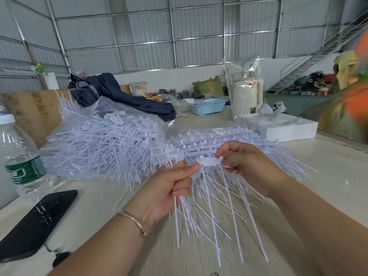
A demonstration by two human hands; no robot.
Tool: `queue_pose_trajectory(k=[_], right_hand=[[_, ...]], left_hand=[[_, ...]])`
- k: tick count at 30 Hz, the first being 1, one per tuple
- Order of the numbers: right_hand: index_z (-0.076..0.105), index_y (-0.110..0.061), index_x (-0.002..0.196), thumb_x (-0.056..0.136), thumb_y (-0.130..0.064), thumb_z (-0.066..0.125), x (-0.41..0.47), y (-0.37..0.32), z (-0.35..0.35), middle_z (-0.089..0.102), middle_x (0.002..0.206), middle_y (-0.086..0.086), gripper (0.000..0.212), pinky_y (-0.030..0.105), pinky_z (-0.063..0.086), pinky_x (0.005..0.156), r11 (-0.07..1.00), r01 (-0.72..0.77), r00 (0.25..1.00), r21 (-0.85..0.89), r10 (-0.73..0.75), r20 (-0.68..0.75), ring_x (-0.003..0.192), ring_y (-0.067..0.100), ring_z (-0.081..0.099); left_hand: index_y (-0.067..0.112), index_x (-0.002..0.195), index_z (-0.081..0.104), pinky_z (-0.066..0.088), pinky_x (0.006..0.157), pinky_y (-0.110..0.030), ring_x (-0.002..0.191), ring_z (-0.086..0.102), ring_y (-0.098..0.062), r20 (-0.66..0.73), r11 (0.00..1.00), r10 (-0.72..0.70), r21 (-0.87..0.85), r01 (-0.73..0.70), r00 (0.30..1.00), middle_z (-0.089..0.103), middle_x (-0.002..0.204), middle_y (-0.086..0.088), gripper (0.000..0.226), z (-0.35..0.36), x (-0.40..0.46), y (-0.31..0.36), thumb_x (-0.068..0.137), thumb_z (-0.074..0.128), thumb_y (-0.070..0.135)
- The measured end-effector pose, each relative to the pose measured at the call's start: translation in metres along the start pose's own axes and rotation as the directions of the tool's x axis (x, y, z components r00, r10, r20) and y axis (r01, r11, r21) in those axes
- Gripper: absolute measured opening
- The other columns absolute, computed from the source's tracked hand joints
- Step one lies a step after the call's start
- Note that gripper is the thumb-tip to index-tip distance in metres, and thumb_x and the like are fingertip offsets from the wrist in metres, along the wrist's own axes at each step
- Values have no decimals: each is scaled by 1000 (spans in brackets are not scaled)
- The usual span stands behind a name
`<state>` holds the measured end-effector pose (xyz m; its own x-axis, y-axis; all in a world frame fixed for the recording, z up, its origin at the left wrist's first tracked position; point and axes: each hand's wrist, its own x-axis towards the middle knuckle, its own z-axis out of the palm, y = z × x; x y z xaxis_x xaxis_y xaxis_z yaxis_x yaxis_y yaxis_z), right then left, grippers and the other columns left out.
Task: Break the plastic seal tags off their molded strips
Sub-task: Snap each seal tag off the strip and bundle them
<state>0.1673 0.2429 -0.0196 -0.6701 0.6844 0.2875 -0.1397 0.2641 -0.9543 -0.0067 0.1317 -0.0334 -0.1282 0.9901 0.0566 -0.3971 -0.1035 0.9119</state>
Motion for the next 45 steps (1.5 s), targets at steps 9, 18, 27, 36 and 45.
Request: queue_pose_trajectory(k=[9, 18, 27, 36, 45], right_hand=[[70, -12, 79, 76, 10, 70, -1, 0, 0, 66, 67, 3, 22, 16, 33, 44, 994, 100, 994, 46, -102, 48, 49, 8, 51], [70, -10, 83, 68, -15, 76, -3, 0, 6, 69, 73, 8, 17, 25, 47, 73, 998, 56, 994, 10, -57, 99, 71, 19, 61], [68, -18, 67, 65, -43, 76, -4, -2, 7, 58, 66, 10, 27, 15, 41, 67, 995, 22, 990, -102, -8, 138, 60, 10, 52], [70, -24, 70, 74, -38, 72, -8, 2, 13, 58, 68, 3, 15, 27, 34, 65, 999, -21, 969, -49, 32, 243, 66, 14, 46], [67, -19, 65, 68, -31, 80, -3, -5, 9, 52, 59, 0, 18, 15, 39, 56, 999, 31, 979, 42, -39, 202, 53, 8, 43]], left_hand=[[20, 79, 59, 19, 33, -14, 41, 18, -5, -43, 977, 9, 213, 0, 999, 25, 56, 8, 38, 1, -1, -4, 57, 91, 25], [21, 67, 54, 12, 35, -17, 39, 16, -4, -82, 994, -29, 101, 37, 996, 22, 54, 9, 24, 2, 1, -5, 71, 78, 23], [20, 71, 55, 15, 32, -13, 35, 21, 0, 48, 990, -97, -100, 102, 994, 27, 51, 11, 18, 3, -3, -3, 81, 70, 19], [18, 82, 61, 19, 32, -12, 36, 27, -1, 194, 948, -282, -95, 304, 940, 32, 54, 8, 18, 10, -5, -17, 82, 68, 35], [13, 82, 58, 13, 36, -14, 42, 30, -1, 222, 979, -143, -114, 171, 964, 40, 62, 5, 35, 14, -4, -6, 69, 85, 31]])
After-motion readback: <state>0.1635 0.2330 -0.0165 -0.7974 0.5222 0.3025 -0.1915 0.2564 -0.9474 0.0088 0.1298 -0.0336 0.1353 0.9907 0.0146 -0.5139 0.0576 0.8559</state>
